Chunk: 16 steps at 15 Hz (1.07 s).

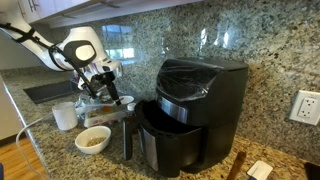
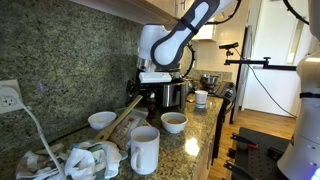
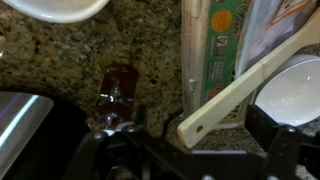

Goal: Use the wooden spoon to mix the contents of the white bowl

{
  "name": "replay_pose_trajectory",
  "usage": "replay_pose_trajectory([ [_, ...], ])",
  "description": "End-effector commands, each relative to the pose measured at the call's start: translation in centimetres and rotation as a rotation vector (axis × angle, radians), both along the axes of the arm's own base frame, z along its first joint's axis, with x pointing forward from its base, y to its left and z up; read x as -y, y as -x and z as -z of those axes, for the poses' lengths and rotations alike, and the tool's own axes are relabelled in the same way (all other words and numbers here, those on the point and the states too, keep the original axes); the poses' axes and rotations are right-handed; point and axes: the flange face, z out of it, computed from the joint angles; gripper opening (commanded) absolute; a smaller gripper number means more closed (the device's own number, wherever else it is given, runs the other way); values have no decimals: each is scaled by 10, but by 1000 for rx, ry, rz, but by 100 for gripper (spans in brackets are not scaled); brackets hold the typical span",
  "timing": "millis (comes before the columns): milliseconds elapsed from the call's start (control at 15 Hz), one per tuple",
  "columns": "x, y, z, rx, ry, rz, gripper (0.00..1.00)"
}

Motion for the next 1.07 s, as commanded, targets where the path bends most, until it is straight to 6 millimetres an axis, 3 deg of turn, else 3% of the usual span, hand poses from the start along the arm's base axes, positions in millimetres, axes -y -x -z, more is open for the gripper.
replay_pose_trajectory([
  [0, -6, 1, 0, 4, -1, 17, 100],
  [667, -22, 4, 0, -32, 6, 34, 100],
  [1000, -26, 5, -3, 3, -79, -23, 100],
])
